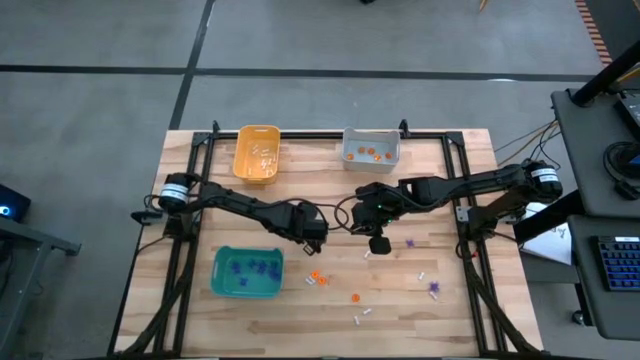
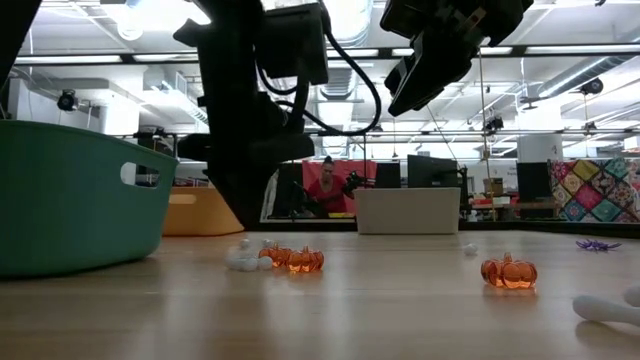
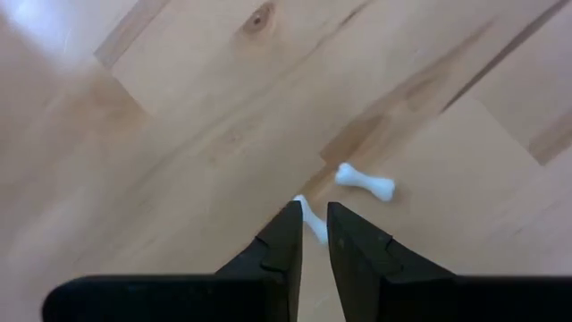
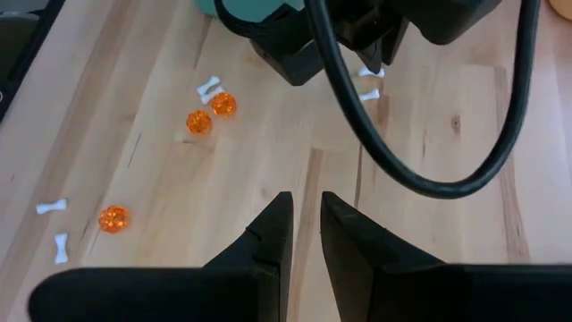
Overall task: Sort Halloween decoration
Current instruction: Put the white bone toy into the orange bin
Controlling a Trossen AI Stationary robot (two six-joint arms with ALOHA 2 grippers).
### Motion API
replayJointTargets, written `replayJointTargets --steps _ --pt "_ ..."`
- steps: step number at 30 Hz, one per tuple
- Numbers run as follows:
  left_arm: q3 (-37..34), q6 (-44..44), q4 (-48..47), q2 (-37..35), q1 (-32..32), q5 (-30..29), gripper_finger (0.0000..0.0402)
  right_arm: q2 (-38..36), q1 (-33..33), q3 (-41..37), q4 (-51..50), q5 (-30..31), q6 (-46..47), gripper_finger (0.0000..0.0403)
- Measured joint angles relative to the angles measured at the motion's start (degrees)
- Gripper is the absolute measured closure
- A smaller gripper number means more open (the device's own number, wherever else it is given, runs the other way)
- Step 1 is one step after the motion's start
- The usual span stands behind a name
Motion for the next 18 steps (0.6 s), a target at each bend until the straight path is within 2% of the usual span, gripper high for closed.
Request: replayJointTargets --steps 13,18 --pt "-0.1 -1.8 0.0 0.2 -0.1 -0.9 0.0315 0.0 0.0 -0.1 0.0 0.0 0.2 0.0351" --pt "-0.4 -1.8 0.2 0.2 -0.4 -1.1 0.0308 0.0 0.0 -0.3 0.0 0.0 0.2 0.0351"
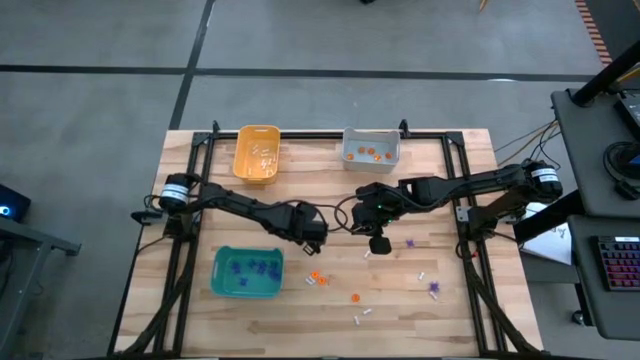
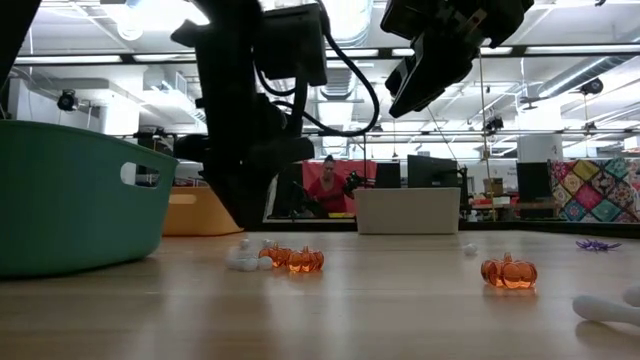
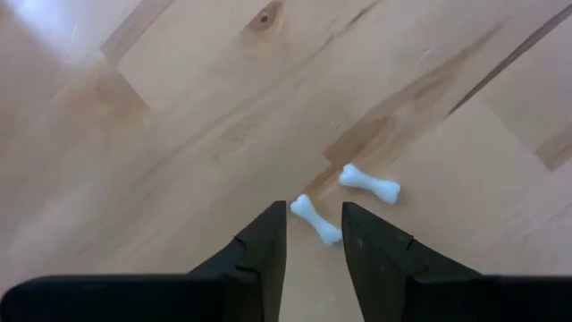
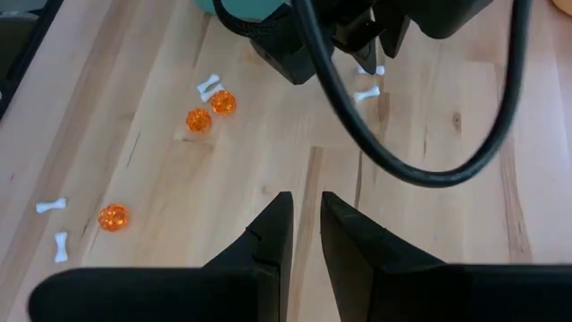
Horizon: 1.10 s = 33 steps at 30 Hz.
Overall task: Sort Halloween decoration
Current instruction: Put the white bone toy into the orange bin
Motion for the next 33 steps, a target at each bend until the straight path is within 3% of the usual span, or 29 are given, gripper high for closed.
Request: replayJointTargets --steps 20,24,30,33 --pt "-5.3 -0.9 5.7 0.0 0.0 0.1 0.0311 0.0 0.0 -0.1 1.5 0.0 -0.1 0.0351" --pt "-5.5 -0.8 6.1 0.0 0.0 0.2 0.0329 0.0 0.0 -0.1 1.5 0.0 -0.1 0.0351" --pt "-5.6 -0.4 6.4 0.0 -0.1 0.2 0.0388 0.0 0.0 -0.1 1.4 0.0 -0.1 0.0351" --pt "-5.5 1.2 6.4 -0.1 -0.1 0.2 0.0396 0.0 0.0 -0.1 1.4 0.0 -0.1 0.0351"
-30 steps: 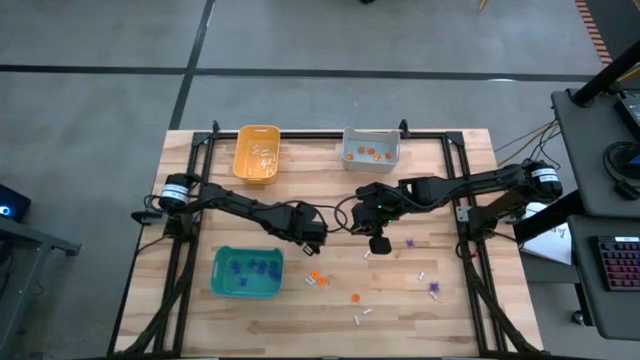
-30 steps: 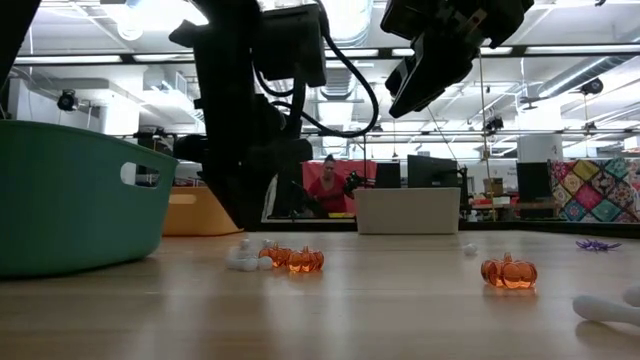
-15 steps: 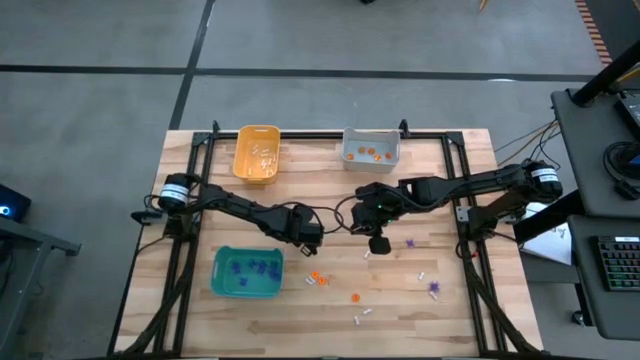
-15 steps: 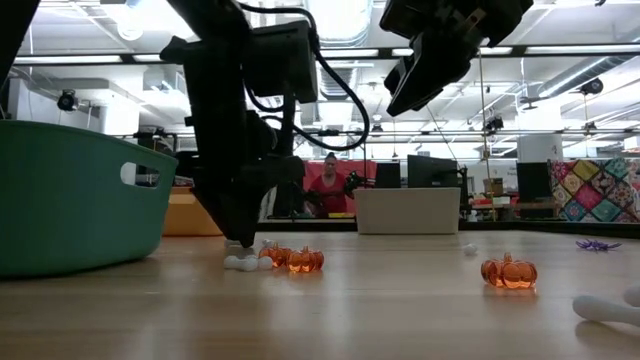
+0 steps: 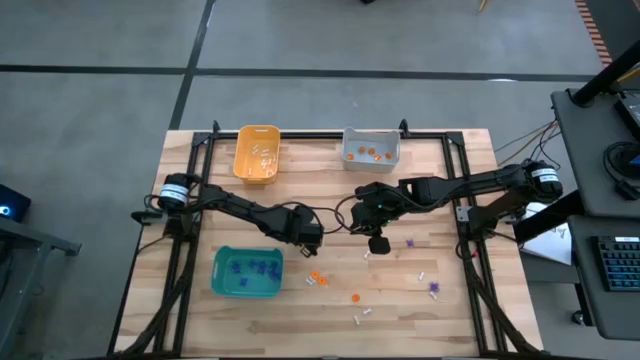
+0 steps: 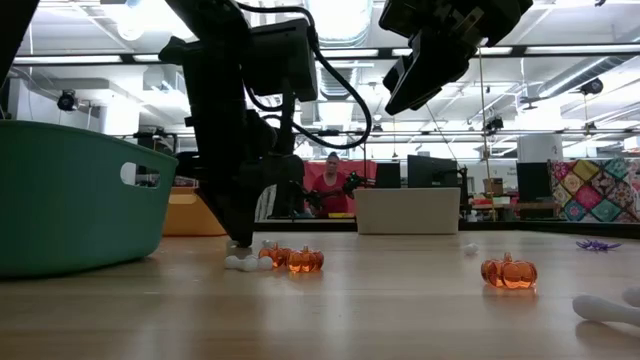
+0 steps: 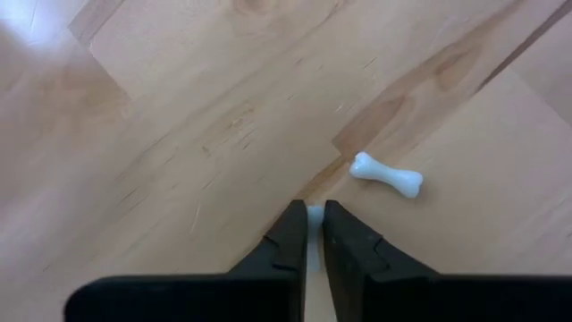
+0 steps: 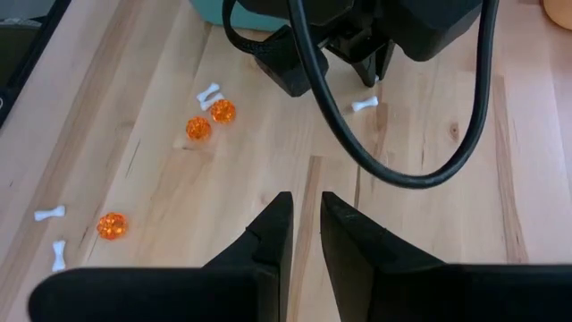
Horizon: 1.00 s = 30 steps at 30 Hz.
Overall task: Sort Halloween decoration
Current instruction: Put the white bone toy into the orange bin
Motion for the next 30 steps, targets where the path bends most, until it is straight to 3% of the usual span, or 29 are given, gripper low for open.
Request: replayJointTargets --steps 14,22,30 --pt "5.4 16.4 -5.3 -3.7 1.5 -1.4 0.0401 0.0 0.0 0.1 1.1 0.1 -1.3 0.0351" --pt "5.9 29.2 -11.1 -13.3 4.7 -3.9 0.0401 0.0 0.0 3.4 1.0 1.1 -1.8 0.0351" --pt "5.9 42.2 -14.0 -22.2 11.8 -4.5 0.0401 0.0 0.0 7.6 1.2 1.4 -1.3 0.0351"
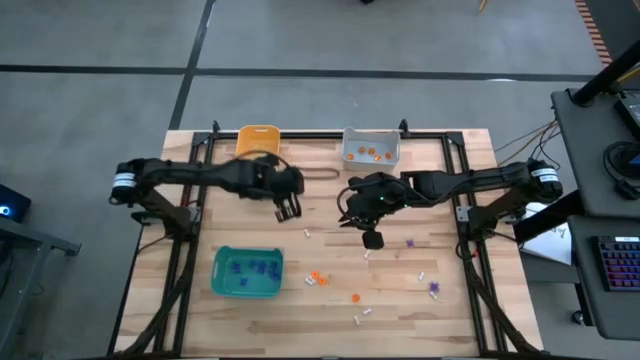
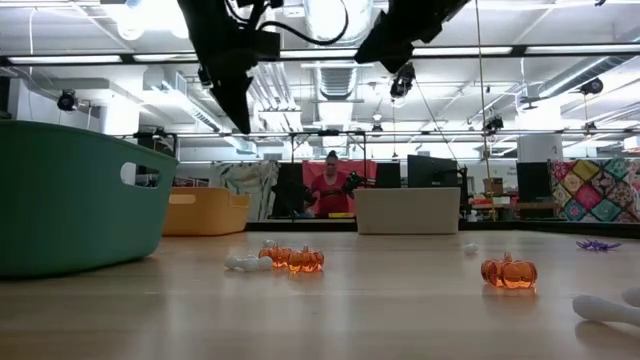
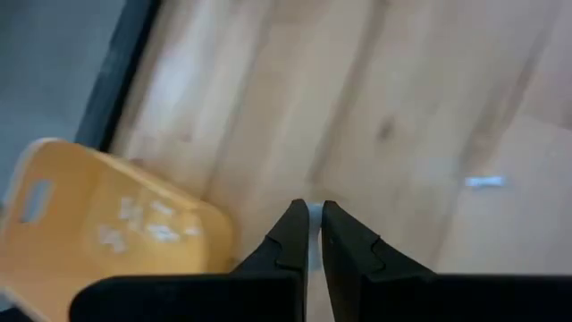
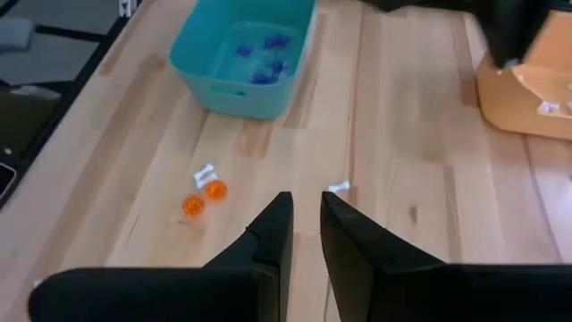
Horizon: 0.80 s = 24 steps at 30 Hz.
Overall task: Sort Halloween decoration
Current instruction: Put the white bone toy into the orange bin
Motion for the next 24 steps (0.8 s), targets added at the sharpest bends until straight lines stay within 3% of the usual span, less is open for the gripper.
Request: replayJointTargets --steps 9,13,17,19,24 --pt "0.0 13.3 -0.3 -1.7 16.0 0.6 0.0401 0.0 0.0 0.2 -0.7 0.0 3.5 0.0351" --pt "0.0 24.0 0.4 -0.7 23.7 7.0 0.0401 0.0 0.0 0.1 -1.5 0.0 5.2 0.0351" --pt "0.0 43.5 0.5 -0.1 30.8 17.2 0.0401 0.0 0.0 -0.1 -1.7 0.0 6.6 0.0351" --pt "0.0 51.7 0.5 0.4 34.1 19.5 0.0401 0.0 0.0 -0.2 -1.7 0.0 7.5 0.0351" --pt "0.0 56.1 0.6 3.0 40.8 20.0 0.0401 0.0 0.0 -0.7 -1.5 -0.1 9.0 0.0351"
